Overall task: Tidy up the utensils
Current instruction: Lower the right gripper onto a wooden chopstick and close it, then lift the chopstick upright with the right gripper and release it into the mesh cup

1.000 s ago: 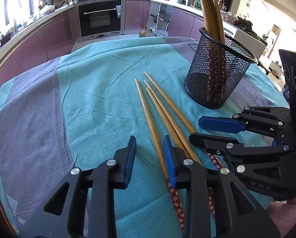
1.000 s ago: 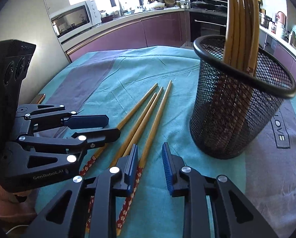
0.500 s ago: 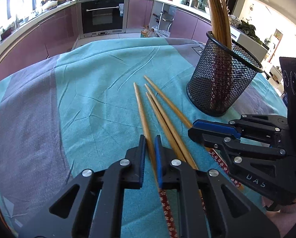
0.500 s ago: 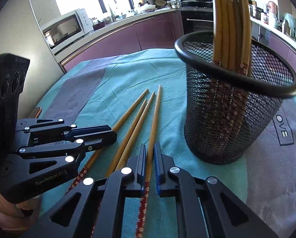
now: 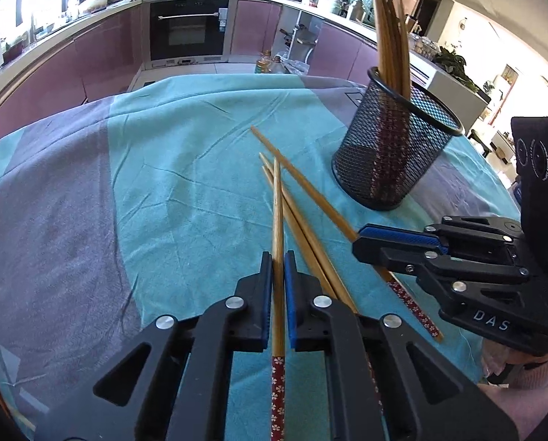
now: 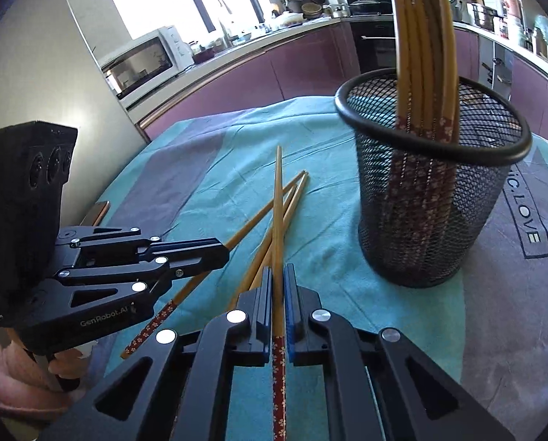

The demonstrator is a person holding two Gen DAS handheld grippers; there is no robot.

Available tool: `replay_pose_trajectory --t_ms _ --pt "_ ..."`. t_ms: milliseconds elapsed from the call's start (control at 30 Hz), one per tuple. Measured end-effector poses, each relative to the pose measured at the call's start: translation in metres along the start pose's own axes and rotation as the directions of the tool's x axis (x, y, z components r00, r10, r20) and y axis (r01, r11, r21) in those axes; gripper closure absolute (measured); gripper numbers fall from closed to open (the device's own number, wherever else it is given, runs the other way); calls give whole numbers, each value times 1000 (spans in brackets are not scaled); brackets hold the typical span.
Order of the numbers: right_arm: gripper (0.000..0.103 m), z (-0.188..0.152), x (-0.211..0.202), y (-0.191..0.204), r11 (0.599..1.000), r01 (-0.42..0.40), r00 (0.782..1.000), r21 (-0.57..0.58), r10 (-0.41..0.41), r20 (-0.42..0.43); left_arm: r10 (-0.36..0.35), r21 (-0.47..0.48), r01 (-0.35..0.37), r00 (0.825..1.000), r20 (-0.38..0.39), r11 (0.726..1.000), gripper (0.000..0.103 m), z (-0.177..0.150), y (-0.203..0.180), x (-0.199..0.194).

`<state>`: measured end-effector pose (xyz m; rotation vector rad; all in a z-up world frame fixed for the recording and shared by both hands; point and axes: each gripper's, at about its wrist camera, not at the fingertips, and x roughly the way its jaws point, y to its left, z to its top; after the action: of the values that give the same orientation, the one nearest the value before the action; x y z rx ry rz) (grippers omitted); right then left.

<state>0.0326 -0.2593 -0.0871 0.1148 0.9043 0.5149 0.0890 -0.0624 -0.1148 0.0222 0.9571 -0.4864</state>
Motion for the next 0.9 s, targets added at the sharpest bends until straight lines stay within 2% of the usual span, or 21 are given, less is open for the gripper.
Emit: replay_pose_trajectory --t_ms 267,533,700,900 --pt "95 1 14 4 1000 19 999 -10 -20 -37 13 41 -11 999 -33 999 95 1 -1 9" --pt "97 4 15 1 1000 9 1000 -15 -9 -27 27 53 -25 999 -37 998 95 6 -2 18" --pt "97 7 -7 0 1000 -13 999 -14 13 35 16 43 -16 1000 -3 999 95 9 -1 5" --pt "97 12 -48 -5 999 -36 990 -17 37 136 -72 49 68 994 78 996 95 24 -4 -32"
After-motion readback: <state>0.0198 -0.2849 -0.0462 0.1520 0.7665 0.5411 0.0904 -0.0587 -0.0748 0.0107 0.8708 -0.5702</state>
